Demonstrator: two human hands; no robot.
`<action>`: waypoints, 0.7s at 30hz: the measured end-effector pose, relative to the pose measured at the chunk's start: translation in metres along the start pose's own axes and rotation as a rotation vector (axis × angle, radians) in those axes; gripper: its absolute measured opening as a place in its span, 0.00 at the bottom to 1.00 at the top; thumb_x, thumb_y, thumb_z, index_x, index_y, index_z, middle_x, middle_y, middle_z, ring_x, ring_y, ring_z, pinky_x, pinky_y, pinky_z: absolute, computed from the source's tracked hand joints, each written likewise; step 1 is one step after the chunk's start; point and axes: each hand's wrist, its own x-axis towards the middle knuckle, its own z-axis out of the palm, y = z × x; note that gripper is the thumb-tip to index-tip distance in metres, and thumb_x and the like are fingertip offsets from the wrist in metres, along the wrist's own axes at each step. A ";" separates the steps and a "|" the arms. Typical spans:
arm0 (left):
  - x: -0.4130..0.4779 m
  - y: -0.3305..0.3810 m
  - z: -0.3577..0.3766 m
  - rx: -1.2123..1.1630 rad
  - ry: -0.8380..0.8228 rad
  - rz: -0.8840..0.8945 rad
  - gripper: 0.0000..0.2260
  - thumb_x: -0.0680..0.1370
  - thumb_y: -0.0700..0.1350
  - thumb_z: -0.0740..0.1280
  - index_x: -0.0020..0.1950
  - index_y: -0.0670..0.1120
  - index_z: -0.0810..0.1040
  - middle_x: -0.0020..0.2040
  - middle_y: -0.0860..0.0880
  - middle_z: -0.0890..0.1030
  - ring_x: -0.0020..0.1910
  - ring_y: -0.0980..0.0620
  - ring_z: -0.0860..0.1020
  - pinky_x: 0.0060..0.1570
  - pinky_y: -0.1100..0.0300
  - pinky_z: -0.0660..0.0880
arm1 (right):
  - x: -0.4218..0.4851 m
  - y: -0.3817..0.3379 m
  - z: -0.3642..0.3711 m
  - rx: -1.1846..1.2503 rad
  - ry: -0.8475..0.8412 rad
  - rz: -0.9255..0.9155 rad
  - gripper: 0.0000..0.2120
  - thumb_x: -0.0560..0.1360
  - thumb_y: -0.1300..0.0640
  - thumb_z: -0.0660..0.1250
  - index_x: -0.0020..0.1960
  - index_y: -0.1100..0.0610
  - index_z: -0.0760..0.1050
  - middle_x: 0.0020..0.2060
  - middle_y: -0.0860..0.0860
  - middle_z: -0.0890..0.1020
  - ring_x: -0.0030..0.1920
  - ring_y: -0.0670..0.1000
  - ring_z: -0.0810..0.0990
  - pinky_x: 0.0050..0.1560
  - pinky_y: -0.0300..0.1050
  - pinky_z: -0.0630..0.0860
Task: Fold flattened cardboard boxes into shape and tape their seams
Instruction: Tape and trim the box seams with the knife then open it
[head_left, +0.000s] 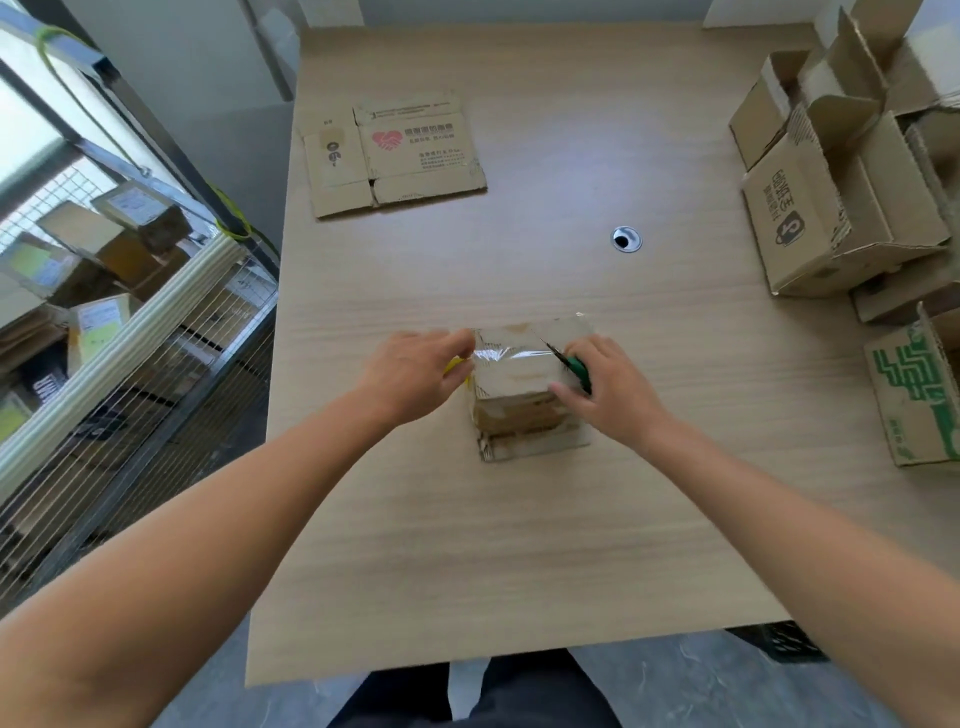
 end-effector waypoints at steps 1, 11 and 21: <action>-0.003 0.005 0.001 -0.009 -0.009 -0.022 0.08 0.82 0.55 0.59 0.52 0.51 0.71 0.46 0.51 0.81 0.43 0.42 0.78 0.40 0.55 0.62 | -0.001 -0.003 0.007 0.002 0.034 0.020 0.13 0.76 0.53 0.74 0.50 0.60 0.73 0.48 0.53 0.76 0.51 0.57 0.72 0.55 0.52 0.72; -0.022 0.027 -0.012 -0.096 -0.029 -0.311 0.08 0.77 0.55 0.66 0.50 0.55 0.70 0.47 0.55 0.77 0.44 0.46 0.76 0.41 0.55 0.67 | 0.050 0.019 -0.026 -0.015 -0.149 -0.352 0.08 0.72 0.69 0.74 0.48 0.64 0.77 0.49 0.56 0.81 0.54 0.62 0.76 0.68 0.51 0.70; 0.025 0.029 -0.018 0.055 -0.354 -0.137 0.05 0.78 0.52 0.66 0.50 0.53 0.74 0.61 0.57 0.77 0.57 0.48 0.77 0.46 0.58 0.67 | 0.010 0.006 0.001 -0.030 0.018 -0.108 0.21 0.69 0.48 0.81 0.50 0.61 0.77 0.48 0.53 0.80 0.55 0.61 0.76 0.71 0.68 0.63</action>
